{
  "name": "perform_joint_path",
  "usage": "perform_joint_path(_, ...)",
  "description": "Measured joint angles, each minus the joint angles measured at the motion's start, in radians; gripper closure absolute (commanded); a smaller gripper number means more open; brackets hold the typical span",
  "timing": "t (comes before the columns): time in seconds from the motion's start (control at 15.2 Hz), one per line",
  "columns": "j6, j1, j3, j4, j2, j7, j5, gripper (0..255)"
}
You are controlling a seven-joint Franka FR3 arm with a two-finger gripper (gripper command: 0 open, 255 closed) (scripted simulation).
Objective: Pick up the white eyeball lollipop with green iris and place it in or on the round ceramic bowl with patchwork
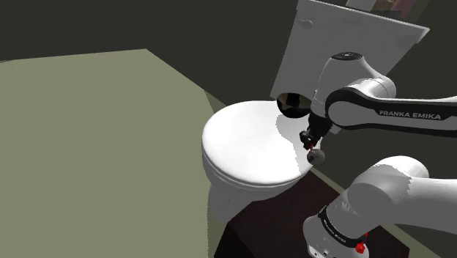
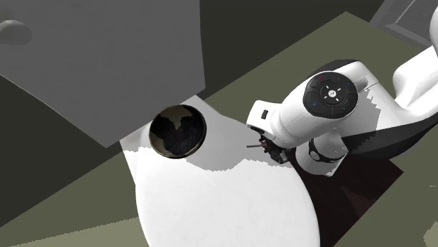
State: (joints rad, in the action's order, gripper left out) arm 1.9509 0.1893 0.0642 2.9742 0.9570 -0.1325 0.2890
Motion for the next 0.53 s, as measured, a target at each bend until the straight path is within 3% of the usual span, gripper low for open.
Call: perform_joint_path(0.53,-0.12,-0.008,-0.009,-0.091,0.03,0.024,-0.019,255)
